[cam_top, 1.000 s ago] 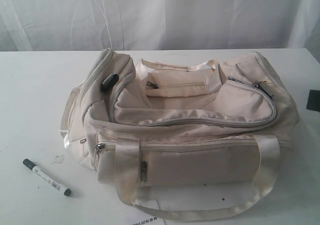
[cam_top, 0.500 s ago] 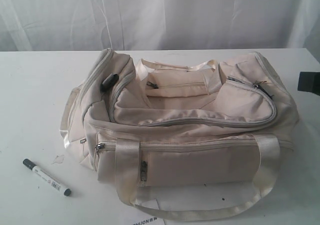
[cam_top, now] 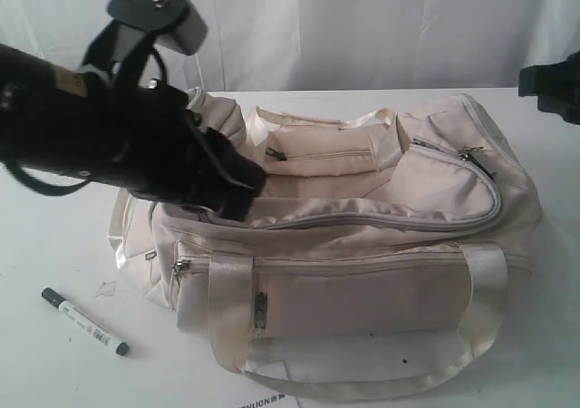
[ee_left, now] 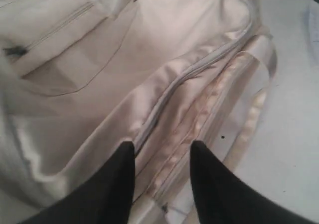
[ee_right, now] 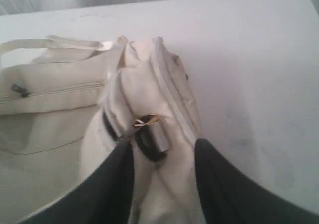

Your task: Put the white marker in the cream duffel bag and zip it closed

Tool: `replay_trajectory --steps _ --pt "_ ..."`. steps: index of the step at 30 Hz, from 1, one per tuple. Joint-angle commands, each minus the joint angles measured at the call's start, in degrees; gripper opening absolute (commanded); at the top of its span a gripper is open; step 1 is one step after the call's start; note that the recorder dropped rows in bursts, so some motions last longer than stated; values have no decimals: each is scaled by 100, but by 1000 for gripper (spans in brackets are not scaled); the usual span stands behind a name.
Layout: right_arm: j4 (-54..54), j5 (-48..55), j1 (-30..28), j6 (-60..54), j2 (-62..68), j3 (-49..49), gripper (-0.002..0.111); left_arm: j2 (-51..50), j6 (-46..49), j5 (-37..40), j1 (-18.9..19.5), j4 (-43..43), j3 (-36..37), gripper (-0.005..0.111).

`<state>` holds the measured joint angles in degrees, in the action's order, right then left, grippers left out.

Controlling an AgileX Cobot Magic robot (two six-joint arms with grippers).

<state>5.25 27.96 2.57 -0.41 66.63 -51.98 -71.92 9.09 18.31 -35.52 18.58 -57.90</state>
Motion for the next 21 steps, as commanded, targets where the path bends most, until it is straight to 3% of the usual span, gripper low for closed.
replay_trajectory --steps 1,4,7,10,15,21 --pt "1418 938 -866 -1804 883 -635 40 -608 1095 -127 -411 1081 -507 50" --pt "3775 1878 -1580 -4087 1607 -1212 42 -1092 1417 -117 -711 1273 -929 50" --pt "3742 2085 -1810 -4272 2134 -1641 52 -1457 1417 -118 -878 1296 -1297 50" --pt "3907 1589 -1785 -4328 2422 -1701 62 -1874 1454 -413 -1050 1285 -1669 50" --pt "3957 1390 -1736 -4389 2632 -1721 64 -2319 1554 -522 -1195 1285 -2171 50" --pt "4377 1362 -1398 -5346 3358 -1761 64 -2958 1654 -532 -1377 1285 -2627 50"
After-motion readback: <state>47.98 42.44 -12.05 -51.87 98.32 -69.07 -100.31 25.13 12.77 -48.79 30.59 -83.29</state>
